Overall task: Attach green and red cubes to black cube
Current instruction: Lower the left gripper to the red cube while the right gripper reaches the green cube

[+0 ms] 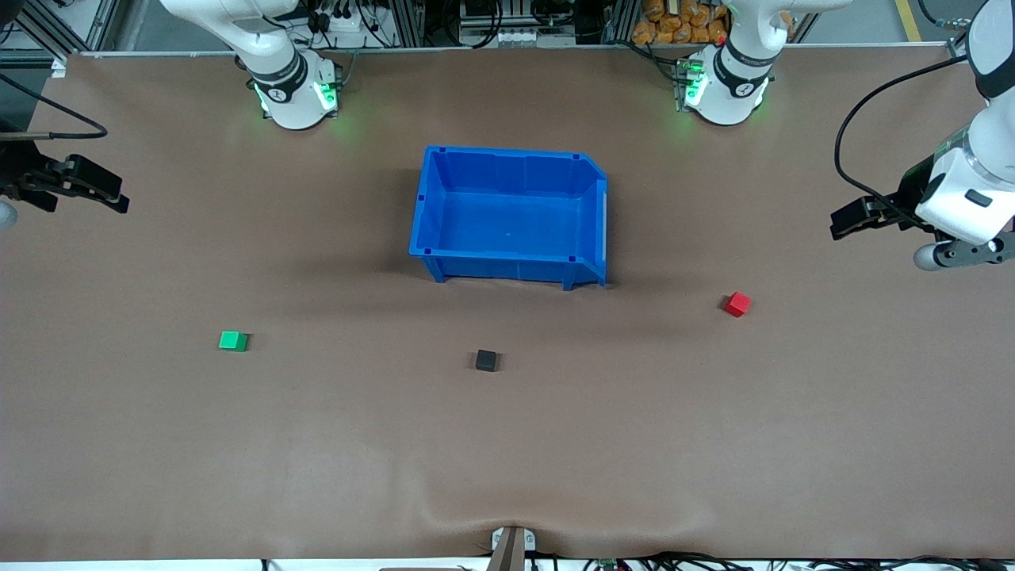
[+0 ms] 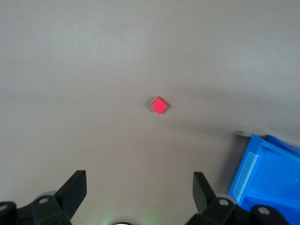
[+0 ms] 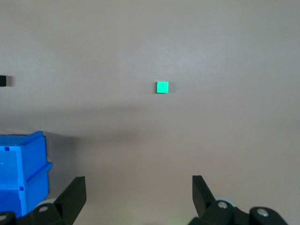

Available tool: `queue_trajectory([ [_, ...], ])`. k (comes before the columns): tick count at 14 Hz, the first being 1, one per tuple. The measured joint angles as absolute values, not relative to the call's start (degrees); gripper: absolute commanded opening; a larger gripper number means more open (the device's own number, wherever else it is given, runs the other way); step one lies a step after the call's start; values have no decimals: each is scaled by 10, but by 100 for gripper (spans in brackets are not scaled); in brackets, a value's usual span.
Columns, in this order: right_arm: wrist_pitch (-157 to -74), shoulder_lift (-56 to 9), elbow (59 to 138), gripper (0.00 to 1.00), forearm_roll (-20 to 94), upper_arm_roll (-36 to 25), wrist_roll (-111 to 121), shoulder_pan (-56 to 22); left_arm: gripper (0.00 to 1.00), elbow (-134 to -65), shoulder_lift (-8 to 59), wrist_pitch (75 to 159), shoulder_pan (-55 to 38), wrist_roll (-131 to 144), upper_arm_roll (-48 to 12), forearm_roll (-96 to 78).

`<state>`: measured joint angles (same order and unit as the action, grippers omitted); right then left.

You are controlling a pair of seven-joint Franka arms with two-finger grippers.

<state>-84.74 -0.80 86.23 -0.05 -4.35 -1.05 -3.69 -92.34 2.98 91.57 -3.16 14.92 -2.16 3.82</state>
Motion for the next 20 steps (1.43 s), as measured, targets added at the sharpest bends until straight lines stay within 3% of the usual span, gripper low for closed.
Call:
queue_trajectory([
  [12,-876,-56,875,100,0,-44,-13,-49,100,-969,42,959,-31,260,-25,38],
  [17,-881,-61,907,100,0,-49,-13,-49,100,-1034,56,1023,-31,326,-25,38],
  [20,-945,-63,955,100,0,-52,-13,-46,100,-1045,89,1046,-31,370,-26,37],
])
